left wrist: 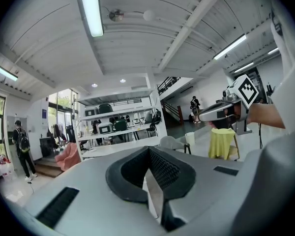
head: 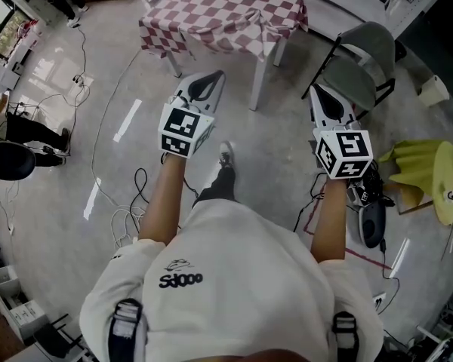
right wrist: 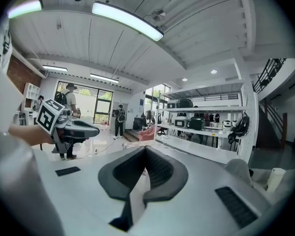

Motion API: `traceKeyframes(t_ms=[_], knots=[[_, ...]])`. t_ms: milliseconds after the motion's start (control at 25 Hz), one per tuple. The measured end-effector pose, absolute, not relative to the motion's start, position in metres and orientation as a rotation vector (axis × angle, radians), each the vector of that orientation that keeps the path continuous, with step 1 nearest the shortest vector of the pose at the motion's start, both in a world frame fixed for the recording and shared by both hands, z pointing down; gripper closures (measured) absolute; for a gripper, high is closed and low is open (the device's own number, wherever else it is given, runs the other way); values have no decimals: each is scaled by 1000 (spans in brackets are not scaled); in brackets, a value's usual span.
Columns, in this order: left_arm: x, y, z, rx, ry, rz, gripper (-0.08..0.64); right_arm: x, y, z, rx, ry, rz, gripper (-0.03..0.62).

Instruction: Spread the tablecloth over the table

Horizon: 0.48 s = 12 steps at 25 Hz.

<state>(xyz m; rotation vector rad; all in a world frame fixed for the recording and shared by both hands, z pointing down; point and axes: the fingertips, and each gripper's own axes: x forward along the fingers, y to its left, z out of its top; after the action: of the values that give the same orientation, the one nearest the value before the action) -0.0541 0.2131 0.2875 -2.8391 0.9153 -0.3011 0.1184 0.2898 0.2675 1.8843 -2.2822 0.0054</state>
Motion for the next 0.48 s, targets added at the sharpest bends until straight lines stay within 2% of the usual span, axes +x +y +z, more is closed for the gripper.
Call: traceKeyframes(t_ms=[480], knots=[[-20,17,296,-2854,894,-326,537,152,107,263,1911,-2216,-13,571]])
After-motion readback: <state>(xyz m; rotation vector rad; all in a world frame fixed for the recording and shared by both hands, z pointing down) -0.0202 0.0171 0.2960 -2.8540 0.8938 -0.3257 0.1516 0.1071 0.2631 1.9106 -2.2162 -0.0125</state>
